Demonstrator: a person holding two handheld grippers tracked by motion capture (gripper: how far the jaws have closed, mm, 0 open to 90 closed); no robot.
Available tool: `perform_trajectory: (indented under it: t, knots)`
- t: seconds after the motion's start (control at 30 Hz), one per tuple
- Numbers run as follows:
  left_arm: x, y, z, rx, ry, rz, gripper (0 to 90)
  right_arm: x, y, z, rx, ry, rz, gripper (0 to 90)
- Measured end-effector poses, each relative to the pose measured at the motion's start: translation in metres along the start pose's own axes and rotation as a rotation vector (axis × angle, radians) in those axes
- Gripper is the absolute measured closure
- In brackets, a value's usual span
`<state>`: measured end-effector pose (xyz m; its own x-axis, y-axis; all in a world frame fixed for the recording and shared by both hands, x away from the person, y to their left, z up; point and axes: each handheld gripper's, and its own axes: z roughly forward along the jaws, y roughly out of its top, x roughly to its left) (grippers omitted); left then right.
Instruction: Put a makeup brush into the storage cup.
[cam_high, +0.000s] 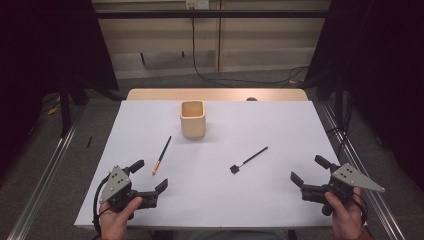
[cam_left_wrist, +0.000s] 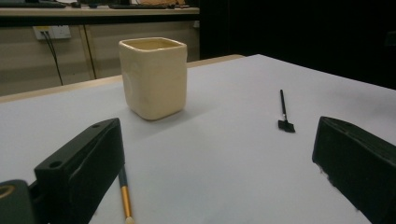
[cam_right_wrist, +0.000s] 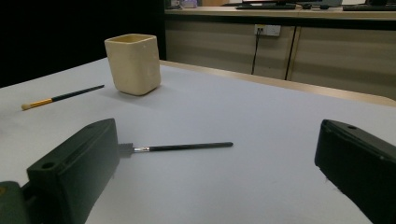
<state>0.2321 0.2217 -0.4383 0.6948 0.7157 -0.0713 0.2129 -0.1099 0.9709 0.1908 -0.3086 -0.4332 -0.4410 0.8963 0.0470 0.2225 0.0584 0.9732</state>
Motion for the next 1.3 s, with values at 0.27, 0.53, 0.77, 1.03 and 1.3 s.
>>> perform_trajectory:
  t: [0.27,0.53,0.77,1.03,1.3]
  knots:
    - [0.000,0.000,0.000,0.012,-0.010,0.014,3.5,0.000,-0.001,0.000,-0.001,0.004,0.007,0.0]
    - [-0.002,0.001,0.000,0.010,-0.016,0.006,3.8,0.003,0.000,-0.001,-0.004,0.016,-0.011,0.0]
    - [-0.006,0.004,0.000,0.013,-0.009,-0.014,2.8,0.007,0.001,0.000,-0.011,0.045,-0.018,0.0]
    - [-0.011,0.013,0.011,0.027,-0.039,0.027,2.8,0.006,0.000,0.001,-0.011,0.053,-0.014,0.0]
    - [-0.008,0.023,0.015,0.031,-0.052,0.046,3.3,0.006,0.001,0.002,-0.012,0.059,-0.013,0.0]
